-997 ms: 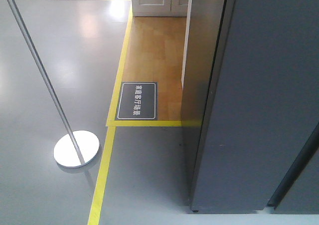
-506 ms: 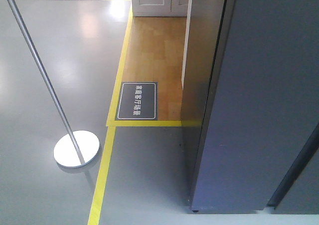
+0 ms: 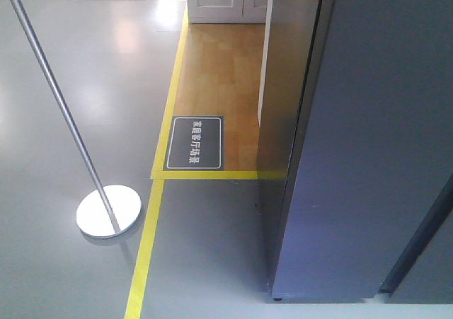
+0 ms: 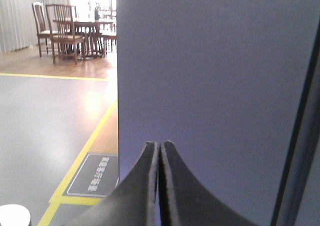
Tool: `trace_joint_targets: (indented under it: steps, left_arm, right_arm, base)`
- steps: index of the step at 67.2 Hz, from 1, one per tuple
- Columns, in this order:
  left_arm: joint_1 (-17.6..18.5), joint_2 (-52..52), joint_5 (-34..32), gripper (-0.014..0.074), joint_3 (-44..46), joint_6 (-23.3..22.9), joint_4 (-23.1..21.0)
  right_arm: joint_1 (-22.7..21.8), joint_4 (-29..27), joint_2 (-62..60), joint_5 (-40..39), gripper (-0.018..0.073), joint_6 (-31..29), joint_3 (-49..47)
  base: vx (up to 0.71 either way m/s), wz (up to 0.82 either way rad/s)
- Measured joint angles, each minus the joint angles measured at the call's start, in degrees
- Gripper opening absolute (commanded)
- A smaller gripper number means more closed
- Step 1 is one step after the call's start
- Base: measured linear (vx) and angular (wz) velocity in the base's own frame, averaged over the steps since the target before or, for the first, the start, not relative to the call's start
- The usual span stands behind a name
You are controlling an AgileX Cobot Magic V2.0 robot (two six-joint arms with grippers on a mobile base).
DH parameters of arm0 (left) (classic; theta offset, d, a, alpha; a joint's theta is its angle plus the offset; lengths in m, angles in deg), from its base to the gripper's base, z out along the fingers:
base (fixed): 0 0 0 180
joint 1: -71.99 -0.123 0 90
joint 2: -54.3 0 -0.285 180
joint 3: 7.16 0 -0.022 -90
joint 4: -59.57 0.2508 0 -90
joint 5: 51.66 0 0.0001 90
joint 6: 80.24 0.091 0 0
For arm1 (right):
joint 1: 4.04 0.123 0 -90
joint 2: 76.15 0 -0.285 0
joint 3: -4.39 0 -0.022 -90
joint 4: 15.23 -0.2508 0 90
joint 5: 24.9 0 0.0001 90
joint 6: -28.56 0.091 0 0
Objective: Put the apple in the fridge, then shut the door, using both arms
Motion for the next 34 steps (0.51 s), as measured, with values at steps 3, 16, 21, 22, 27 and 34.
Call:
trace_joint_targets:
  steps: [3,16,21,22,27,34]
  left_arm:
    - [0.00,0.00,0.00,-0.0006,0.00,0.00,0.00]
    - [0.00,0.00,0.00,-0.0006,0.00,0.00,0.00]
    - [0.00,0.00,0.00,-0.0006,0.00,0.00,0.00]
    - [0.00,0.00,0.00,-0.0006,0.00,0.00,0.00]
    - [0.00,0.00,0.00,-0.0006,0.00,0.00,0.00]
    - [0.00,0.00,0.00,-0.0006,0.00,0.00,0.00]
  right_arm:
    - [0.00,-0.14,0.00,-0.19,-0.0003,0.00,0.00]
    - [0.00,-0.16,0.00,-0.24,-0.0003,0.00,0.00]
    - [0.00,-0.21,0.00,-0.31,-0.0003,0.00,0.00]
    - [0.00,-0.28,0.00,-0.31,-0.0003,0.00,0.00]
    - [0.00,-0.35,0.00,-1.07,-0.0003,0.06,0.00]
    - [0.00,1.52,0.00,-2.76,-0.0003,2.39,0.00]
  base:
    - [0.00,0.00]
    - [0.00,0.00]
    - [0.00,0.00]
    - [0.00,0.00]
    - [0.00,0.00]
    - [0.00,0.00]
